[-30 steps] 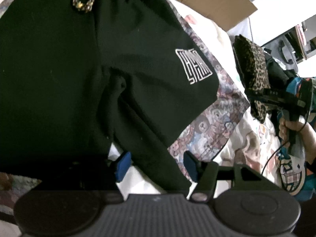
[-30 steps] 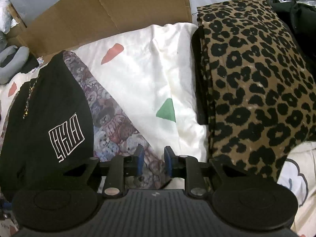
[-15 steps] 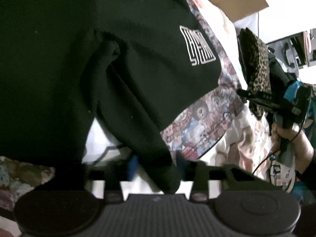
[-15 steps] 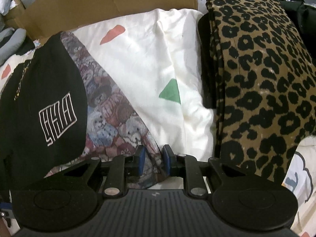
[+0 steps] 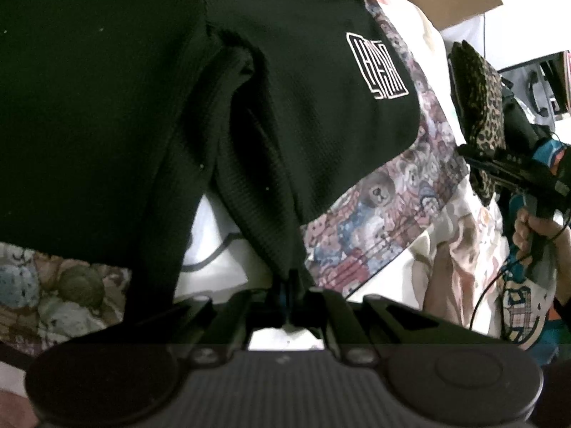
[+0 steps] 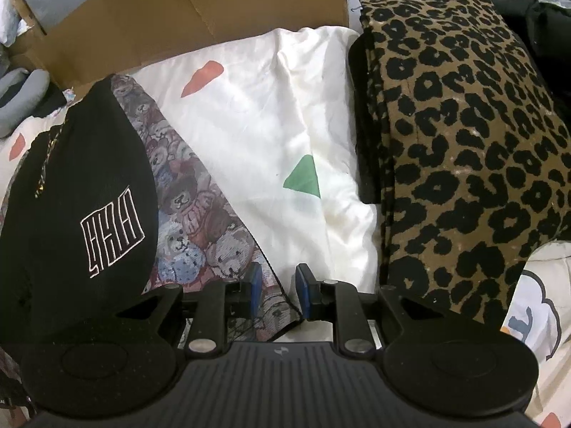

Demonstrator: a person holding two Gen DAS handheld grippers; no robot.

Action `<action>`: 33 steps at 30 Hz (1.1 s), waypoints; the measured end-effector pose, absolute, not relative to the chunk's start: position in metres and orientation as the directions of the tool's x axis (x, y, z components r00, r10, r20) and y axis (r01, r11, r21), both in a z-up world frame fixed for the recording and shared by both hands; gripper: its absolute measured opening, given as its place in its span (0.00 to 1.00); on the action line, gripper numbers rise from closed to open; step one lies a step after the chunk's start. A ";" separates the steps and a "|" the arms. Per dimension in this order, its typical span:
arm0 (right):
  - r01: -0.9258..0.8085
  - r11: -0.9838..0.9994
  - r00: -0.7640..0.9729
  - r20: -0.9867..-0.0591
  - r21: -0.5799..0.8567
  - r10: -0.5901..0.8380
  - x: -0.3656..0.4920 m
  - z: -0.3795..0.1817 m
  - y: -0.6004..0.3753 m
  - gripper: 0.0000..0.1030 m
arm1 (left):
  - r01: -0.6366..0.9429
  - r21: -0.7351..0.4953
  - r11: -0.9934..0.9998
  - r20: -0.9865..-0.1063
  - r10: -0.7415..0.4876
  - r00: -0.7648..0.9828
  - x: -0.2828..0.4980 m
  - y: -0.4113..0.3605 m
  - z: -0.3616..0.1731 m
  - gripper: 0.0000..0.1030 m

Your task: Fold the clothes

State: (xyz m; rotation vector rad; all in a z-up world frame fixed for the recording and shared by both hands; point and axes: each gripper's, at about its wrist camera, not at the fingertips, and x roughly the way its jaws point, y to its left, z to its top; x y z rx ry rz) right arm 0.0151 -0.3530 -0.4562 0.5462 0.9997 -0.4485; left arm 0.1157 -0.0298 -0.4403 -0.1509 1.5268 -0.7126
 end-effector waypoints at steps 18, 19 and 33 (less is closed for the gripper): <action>0.572 0.792 0.420 -0.905 0.211 -0.063 0.016 -0.472 -0.350 0.25 | 0.297 -0.566 0.769 -0.824 -0.538 -0.179 0.112 -0.038 -0.450 0.02; 0.569 0.797 0.416 -0.907 0.204 -0.065 0.016 -0.472 -0.349 0.25 | 0.298 -0.564 0.770 -0.825 -0.535 -0.182 0.111 -0.038 -0.451 0.02; 0.521 0.843 0.401 -0.910 0.133 -0.104 0.025 -0.457 -0.345 0.04 | 0.316 -0.589 0.744 -0.808 -0.549 -0.213 0.113 -0.042 -0.440 0.01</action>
